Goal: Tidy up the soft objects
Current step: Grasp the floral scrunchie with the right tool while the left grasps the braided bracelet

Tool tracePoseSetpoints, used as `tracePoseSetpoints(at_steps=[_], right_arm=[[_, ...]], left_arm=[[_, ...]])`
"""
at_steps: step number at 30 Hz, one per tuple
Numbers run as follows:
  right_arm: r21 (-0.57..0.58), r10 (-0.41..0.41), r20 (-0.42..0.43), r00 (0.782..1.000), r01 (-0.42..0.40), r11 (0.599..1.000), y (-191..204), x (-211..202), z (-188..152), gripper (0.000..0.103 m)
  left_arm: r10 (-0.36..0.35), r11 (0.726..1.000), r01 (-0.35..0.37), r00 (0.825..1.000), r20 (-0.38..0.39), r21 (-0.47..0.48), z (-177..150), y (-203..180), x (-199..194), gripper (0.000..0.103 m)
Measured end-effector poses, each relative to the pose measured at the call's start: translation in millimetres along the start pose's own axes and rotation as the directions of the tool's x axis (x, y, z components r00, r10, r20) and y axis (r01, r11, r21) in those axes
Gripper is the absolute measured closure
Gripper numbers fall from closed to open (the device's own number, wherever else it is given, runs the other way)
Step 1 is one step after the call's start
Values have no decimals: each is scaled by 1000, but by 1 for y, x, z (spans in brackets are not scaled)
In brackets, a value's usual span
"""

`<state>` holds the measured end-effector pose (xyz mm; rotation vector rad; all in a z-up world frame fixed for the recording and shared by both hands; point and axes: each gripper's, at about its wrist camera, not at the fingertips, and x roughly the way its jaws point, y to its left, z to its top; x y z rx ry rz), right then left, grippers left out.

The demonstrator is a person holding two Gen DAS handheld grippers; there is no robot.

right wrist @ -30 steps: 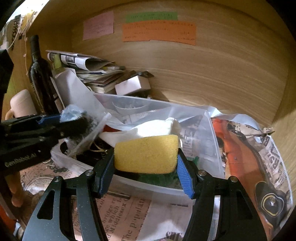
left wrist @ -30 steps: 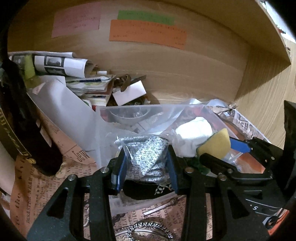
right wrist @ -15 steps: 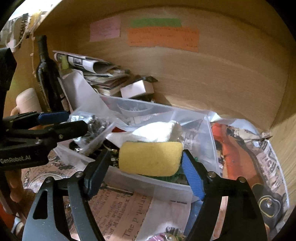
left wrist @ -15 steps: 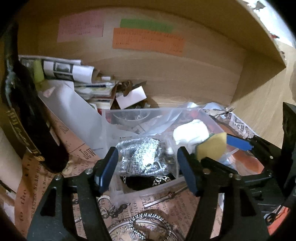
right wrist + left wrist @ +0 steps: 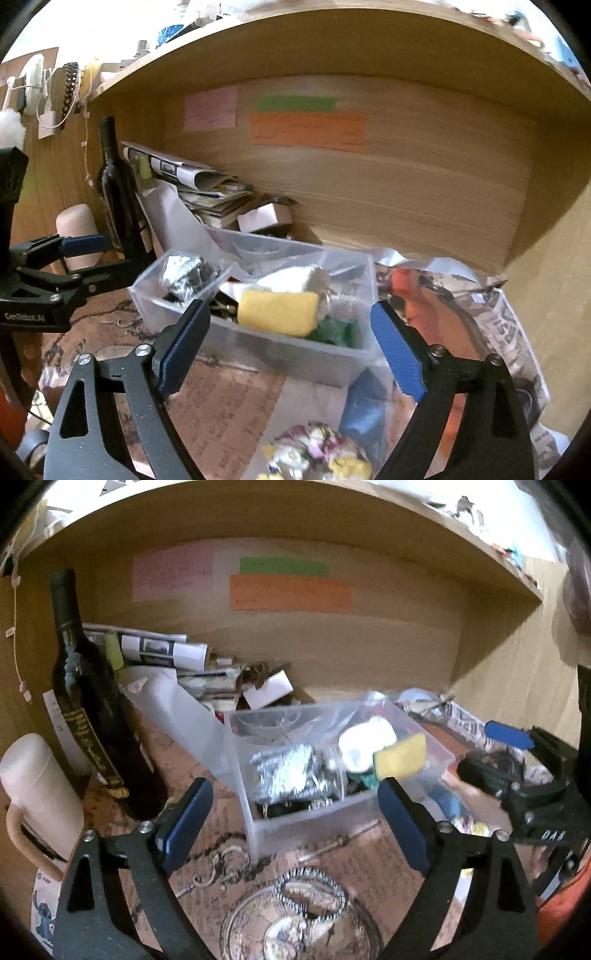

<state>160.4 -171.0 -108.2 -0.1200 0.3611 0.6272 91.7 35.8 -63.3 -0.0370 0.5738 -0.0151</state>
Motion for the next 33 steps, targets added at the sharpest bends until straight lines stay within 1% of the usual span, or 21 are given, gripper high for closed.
tracePoseSetpoints(at_steps=[4, 11, 15, 17, 19, 22, 24, 25, 27, 28, 29, 30, 31, 32, 33], right_arm=[[9, -13, -32, 999, 14, 1000, -5, -3, -14, 15], [20, -19, -141, 990, 22, 1000, -10, 1, -50, 15], [32, -11, -210, 978, 18, 999, -12, 7, -70, 15], [61, 16, -243, 970, -2, 998, -15, 9, -79, 15], [71, 25, -274, 961, -6, 997, -16, 12, -86, 15], [76, 19, -301, 953, 4, 997, -18, 16, -92, 15], [77, 12, -314, 949, 13, 997, -20, 18, -96, 16], [78, 11, -318, 948, 14, 997, -20, 20, -97, 22], [76, 4, -323, 947, 22, 997, -22, 20, -100, 32], [74, 2, -317, 948, 23, 997, -22, 19, -100, 39], [75, 7, -313, 950, 18, 997, -22, 18, -100, 43], [75, 9, -310, 951, 15, 997, -22, 18, -100, 52], [74, 7, -309, 951, 16, 997, -22, 18, -100, 58], [72, 4, -304, 953, 19, 997, -21, 18, -100, 62], [74, 10, -299, 954, 13, 997, -21, 17, -100, 68]], left_arm=[[-11, 1000, 11, 998, -54, 8, -14, -2, 4, 11], [-28, 1000, 29, 986, -162, 3, -42, -6, 24, 11], [-13, 1000, 14, 977, -211, 2, -57, -7, 35, 11], [6, 1000, -1, 969, -247, 21, -65, -9, 42, 11], [6, 1000, 1, 962, -274, 26, -72, -10, 49, 11], [8, 999, 2, 960, -281, 35, -78, -13, 52, 11], [25, 999, -13, 960, -278, 45, -80, -15, 53, 12], [24, 999, -12, 960, -280, 45, -81, -15, 54, 12], [14, 999, -4, 958, -287, 35, -82, -14, 57, 16], [10, 1000, -1, 957, -291, 31, -82, -14, 58, 23], [0, 1000, 9, 954, -301, 30, -83, -13, 60, 26], [-12, 999, 21, 950, -313, 26, -83, -12, 63, 33], [-19, 999, 28, 948, -316, 24, -83, -12, 65, 37], [-23, 999, 32, 950, -312, 24, -83, -12, 64, 38], [-38, 999, 47, 950, -310, 19, -83, -11, 63, 42]])
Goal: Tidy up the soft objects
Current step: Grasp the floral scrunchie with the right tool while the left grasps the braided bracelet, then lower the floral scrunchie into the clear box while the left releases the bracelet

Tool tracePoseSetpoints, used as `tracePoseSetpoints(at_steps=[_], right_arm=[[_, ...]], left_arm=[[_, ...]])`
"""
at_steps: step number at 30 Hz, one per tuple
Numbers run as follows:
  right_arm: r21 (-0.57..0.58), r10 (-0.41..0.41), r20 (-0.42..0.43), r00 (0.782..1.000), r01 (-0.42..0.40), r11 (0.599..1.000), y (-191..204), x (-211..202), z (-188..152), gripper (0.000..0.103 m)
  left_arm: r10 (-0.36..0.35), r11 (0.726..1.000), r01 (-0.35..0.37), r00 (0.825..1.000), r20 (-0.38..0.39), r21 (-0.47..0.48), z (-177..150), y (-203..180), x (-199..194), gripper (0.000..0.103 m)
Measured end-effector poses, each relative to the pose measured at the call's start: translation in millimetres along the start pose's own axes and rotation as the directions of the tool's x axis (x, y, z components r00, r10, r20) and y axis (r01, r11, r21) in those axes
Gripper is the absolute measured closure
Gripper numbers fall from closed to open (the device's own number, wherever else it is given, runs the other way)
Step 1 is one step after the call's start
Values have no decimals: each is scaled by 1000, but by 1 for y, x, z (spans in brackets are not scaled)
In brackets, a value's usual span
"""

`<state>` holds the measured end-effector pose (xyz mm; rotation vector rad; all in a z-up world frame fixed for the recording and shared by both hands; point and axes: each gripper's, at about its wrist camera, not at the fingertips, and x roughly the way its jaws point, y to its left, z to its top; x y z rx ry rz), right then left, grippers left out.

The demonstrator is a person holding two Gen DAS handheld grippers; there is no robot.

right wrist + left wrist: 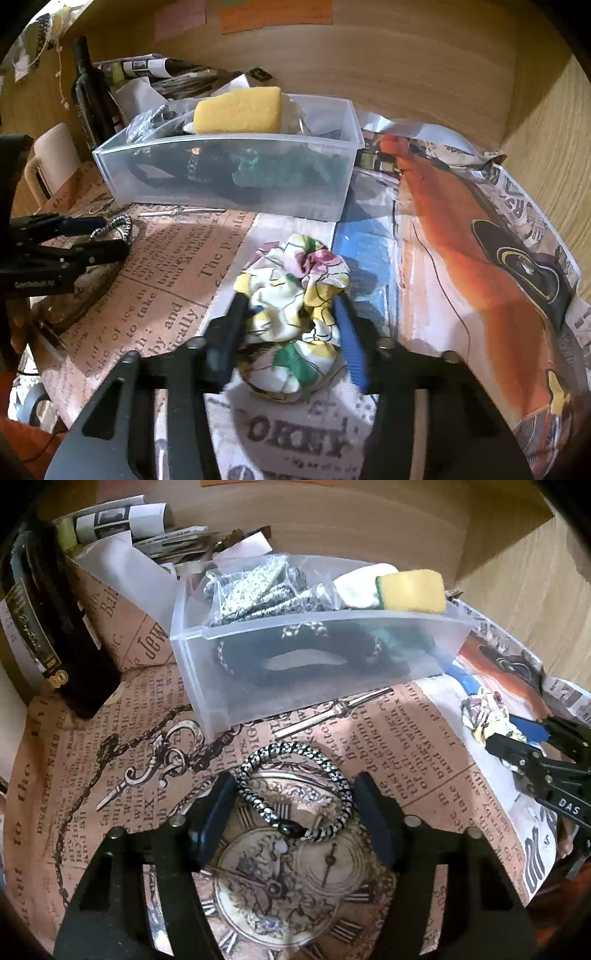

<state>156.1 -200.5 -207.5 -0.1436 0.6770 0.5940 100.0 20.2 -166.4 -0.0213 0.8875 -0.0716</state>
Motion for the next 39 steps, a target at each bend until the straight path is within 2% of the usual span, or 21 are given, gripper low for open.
tracePoseSetpoints(at_steps=[3, 5, 7, 13, 19, 25, 31, 35, 39], right_arm=[[5, 6, 13, 1000, -6, 1000, 0, -2, 1, 75], [7, 11, 30, 999, -12, 1000, 0, -6, 2, 76], [5, 10, 46, 999, -10, 1000, 1, -10, 3, 76], [-12, 12, 105, 994, -11, 1000, 8, -26, 14, 76], [-23, 21, 192, 981, -17, 1000, 13, -45, 33, 76], [-33, 27, 277, 960, -19, 999, 15, -62, 51, 76], [-47, 35, 352, 935, -19, 999, 18, -75, 71, 76], [-44, 47, 402, 915, -32, 999, 17, -82, 85, 76], [-50, 51, 435, 899, -32, 998, 17, -87, 97, 76]], left_arm=[[-16, 1000, 16, 1000, 2, 5, -1, 0, -1, 56], [-25, 1000, 25, 1000, 4, 11, -1, -1, -3, 70], [-34, 999, 34, 999, 8, 11, -2, -3, -6, 73], [-38, 999, 37, 997, 71, 13, 5, -7, -26, 73], [-49, 998, 44, 984, 173, 33, 20, -12, -57, 73], [-75, 997, 65, 958, 277, 45, 38, -19, -89, 73], [-93, 996, 81, 922, 377, 46, 56, -26, -115, 73], [-82, 997, 70, 903, 421, 44, 70, -29, -122, 73], [-75, 997, 63, 892, 446, 43, 86, -28, -123, 73]])
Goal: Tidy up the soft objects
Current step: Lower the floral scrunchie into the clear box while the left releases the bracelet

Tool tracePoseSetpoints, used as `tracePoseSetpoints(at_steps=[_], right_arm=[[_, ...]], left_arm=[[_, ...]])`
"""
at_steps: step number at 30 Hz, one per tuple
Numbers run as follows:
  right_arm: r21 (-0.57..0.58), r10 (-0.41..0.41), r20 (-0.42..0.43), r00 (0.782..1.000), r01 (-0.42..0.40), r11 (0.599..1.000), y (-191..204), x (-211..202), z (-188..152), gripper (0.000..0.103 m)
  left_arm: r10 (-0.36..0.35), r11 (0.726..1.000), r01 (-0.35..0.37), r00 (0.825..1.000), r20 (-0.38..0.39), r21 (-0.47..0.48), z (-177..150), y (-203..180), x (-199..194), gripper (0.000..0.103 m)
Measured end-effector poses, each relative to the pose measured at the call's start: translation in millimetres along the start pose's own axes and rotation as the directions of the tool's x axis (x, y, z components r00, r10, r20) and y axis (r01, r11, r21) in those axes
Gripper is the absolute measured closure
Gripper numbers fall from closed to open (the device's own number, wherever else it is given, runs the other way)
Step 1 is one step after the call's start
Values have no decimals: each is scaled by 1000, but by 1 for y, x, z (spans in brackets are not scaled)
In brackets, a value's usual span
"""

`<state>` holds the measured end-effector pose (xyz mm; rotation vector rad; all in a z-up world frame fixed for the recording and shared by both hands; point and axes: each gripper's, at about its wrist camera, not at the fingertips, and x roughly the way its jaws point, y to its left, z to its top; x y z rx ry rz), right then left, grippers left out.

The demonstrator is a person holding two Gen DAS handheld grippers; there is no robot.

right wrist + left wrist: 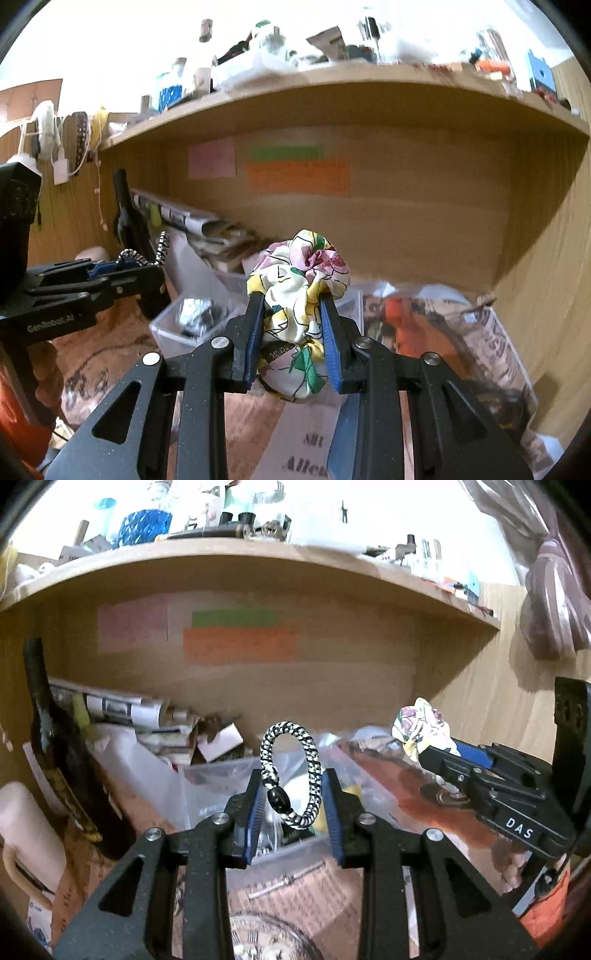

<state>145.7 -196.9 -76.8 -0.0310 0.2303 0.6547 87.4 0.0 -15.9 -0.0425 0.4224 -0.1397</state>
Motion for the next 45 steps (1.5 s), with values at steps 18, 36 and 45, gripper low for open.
tracePoseSetpoints(at_steps=[18, 36, 45], right_arm=[[43, -31, -94, 995, 35, 998, -28, 77, 9, 76], [89, -11, -282, 959, 38, 995, -43, 137, -22, 48], [68, -28, -264, 964, 48, 997, -41, 133, -20, 32]], left_arm=[[30, 998, -37, 992, -124, -59, 11, 20, 82, 73], [-3, 998, -15, 955, -297, -59, -20, 18, 152, 52], [-16, 998, -2, 963, -269, -68, -18, 20, 139, 46]])
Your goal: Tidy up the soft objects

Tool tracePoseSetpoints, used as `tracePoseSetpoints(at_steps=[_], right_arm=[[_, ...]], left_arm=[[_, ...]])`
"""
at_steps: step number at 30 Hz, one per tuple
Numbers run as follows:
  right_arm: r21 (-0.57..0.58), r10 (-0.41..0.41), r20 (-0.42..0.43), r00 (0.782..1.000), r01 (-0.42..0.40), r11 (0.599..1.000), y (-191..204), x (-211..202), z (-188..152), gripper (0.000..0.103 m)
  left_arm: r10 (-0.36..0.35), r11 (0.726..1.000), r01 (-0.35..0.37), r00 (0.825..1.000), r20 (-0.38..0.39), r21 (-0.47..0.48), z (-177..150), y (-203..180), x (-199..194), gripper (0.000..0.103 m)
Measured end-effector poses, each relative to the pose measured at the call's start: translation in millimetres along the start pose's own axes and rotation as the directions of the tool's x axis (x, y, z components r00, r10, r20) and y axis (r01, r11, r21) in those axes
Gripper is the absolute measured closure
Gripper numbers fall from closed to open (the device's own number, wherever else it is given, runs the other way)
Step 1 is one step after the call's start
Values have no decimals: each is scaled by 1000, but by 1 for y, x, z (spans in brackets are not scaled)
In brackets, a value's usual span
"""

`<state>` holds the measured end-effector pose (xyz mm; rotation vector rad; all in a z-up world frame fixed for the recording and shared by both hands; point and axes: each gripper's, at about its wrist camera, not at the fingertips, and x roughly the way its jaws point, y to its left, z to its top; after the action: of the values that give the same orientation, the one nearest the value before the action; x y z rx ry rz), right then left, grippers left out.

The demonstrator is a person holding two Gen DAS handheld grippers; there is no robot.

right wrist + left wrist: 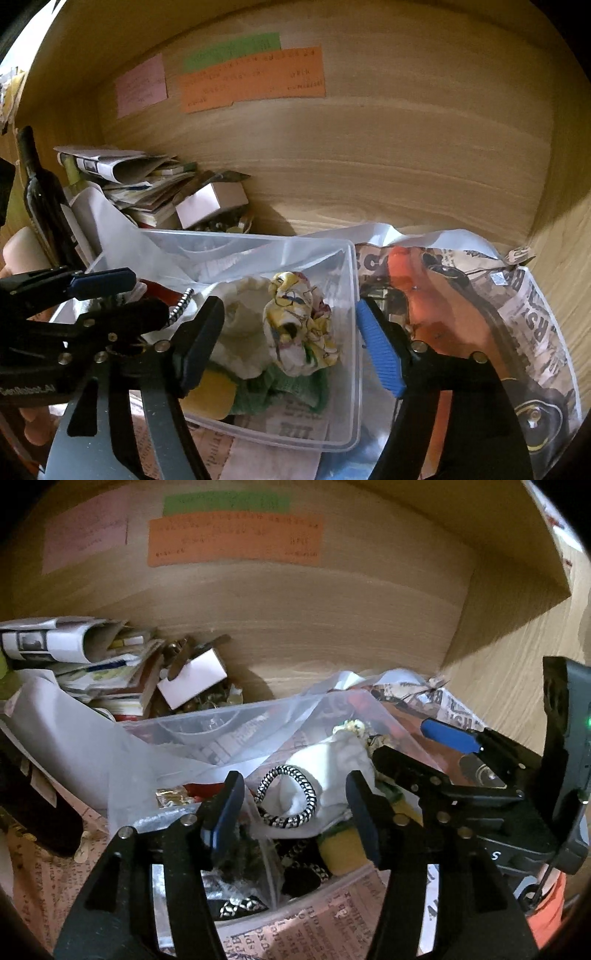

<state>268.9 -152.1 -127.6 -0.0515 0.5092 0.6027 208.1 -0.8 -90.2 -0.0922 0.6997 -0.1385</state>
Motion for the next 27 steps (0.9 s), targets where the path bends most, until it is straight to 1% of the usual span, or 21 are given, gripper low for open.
tracePoseSetpoints(at_steps=[4, 7, 10, 12, 13, 15, 16, 18, 21, 23, 27], right_arm=[[1, 10, 46, 999, -10, 1000, 1, -16, 4, 32], [-4, 16, 95, 995, -16, 1000, 4, -34, 8, 32], [-14, 30, 155, 987, -28, 999, 7, -58, 13, 32], [-24, 34, 186, 982, -30, 999, 9, -70, 15, 29], [-30, 37, 211, 977, -31, 999, 11, -80, 16, 26], [-37, 42, 248, 968, -34, 999, 14, -94, 16, 23], [-42, 45, 270, 962, -35, 999, 16, -103, 16, 23], [-50, 48, 302, 952, -35, 998, 18, -115, 15, 22], [-60, 53, 359, 932, -34, 998, 22, -137, 14, 21], [-64, 60, 382, 922, -38, 997, 23, -148, 13, 20], [-77, 64, 423, 904, -35, 996, 29, -167, 11, 18]], left_arm=[[-3, 1000, 4, 998, 64, -11, 3, 0, -25, 46], [3, 1000, -3, 992, 127, 2, 5, -2, -48, 43], [22, 999, -26, 979, 203, 18, 5, -6, -72, 41], [32, 999, -40, 967, 252, 27, 5, -10, -90, 39], [36, 998, -46, 960, 278, 32, 4, -11, -99, 37], [38, 998, -54, 947, 319, 41, 2, -14, -113, 31], [44, 997, -62, 940, 339, 41, 0, -15, -119, 27], [57, 996, -80, 923, 380, 44, -3, -18, -132, 24], [70, 994, -100, 903, 424, 49, -9, -22, -150, 20], [75, 993, -106, 890, 449, 45, -13, -23, -161, 13], [74, 994, -104, 872, 484, 36, -20, -27, -177, 8]])
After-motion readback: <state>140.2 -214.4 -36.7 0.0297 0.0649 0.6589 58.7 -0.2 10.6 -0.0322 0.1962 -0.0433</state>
